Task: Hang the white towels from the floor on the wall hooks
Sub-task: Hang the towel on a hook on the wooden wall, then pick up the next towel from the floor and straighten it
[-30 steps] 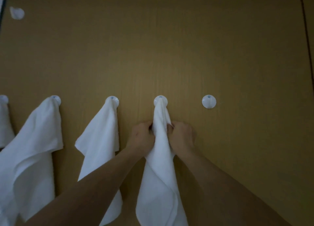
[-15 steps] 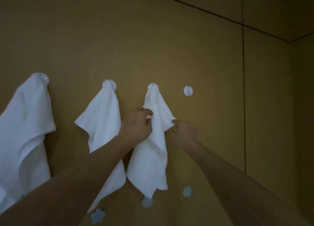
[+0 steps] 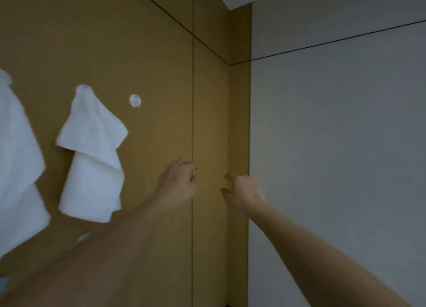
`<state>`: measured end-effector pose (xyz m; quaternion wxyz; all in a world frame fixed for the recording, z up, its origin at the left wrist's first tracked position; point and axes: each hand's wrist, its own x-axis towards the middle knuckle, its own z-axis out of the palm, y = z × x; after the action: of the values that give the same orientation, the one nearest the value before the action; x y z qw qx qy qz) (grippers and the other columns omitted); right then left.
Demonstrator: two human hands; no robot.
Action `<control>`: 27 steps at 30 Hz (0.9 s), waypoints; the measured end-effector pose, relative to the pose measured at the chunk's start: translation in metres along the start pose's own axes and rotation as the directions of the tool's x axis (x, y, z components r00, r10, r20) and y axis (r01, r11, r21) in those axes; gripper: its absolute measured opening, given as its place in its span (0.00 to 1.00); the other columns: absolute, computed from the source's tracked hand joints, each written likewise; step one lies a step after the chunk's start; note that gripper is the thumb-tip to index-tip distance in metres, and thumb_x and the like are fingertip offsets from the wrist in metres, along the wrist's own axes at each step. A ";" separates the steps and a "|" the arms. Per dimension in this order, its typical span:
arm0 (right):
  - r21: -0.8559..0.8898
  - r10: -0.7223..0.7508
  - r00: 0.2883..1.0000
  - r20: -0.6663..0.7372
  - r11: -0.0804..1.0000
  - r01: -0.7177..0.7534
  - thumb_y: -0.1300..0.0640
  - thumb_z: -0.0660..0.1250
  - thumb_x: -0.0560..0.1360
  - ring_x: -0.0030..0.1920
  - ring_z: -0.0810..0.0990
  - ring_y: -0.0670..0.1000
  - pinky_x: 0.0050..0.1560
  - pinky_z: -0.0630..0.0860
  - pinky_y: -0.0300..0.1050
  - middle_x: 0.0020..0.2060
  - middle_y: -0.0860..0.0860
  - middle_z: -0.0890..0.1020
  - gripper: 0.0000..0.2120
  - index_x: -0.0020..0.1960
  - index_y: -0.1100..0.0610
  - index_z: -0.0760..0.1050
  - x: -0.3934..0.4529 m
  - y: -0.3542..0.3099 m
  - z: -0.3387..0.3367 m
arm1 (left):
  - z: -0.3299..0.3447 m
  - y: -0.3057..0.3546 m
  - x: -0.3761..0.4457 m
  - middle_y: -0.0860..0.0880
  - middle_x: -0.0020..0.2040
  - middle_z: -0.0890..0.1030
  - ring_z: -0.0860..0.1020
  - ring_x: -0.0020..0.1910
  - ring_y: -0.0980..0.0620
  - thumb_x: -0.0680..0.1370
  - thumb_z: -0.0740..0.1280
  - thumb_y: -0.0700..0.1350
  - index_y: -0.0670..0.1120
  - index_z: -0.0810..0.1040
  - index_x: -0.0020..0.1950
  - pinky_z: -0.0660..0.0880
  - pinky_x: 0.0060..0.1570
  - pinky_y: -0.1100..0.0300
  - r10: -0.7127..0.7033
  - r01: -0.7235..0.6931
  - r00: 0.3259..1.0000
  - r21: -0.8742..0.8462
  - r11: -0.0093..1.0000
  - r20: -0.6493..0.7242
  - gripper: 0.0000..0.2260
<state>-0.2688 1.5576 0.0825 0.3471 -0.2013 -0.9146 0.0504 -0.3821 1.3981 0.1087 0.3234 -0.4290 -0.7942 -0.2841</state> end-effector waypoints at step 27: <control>-0.306 0.881 0.326 -0.344 0.223 -0.926 0.44 0.65 0.76 0.62 0.77 0.55 0.57 0.75 0.50 0.61 0.52 0.80 0.25 0.71 0.51 0.70 -0.646 0.491 -0.434 | 0.186 0.878 -0.289 0.51 0.67 0.73 0.72 0.65 0.47 0.77 0.65 0.55 0.56 0.73 0.67 0.71 0.63 0.52 0.893 -0.466 0.396 -0.791 0.395 0.213 0.18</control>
<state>0.6172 1.7256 -0.1017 0.2394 -0.7692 -0.5922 0.0181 0.4497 1.8031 -0.0752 -0.0253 -0.8794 -0.4336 -0.1952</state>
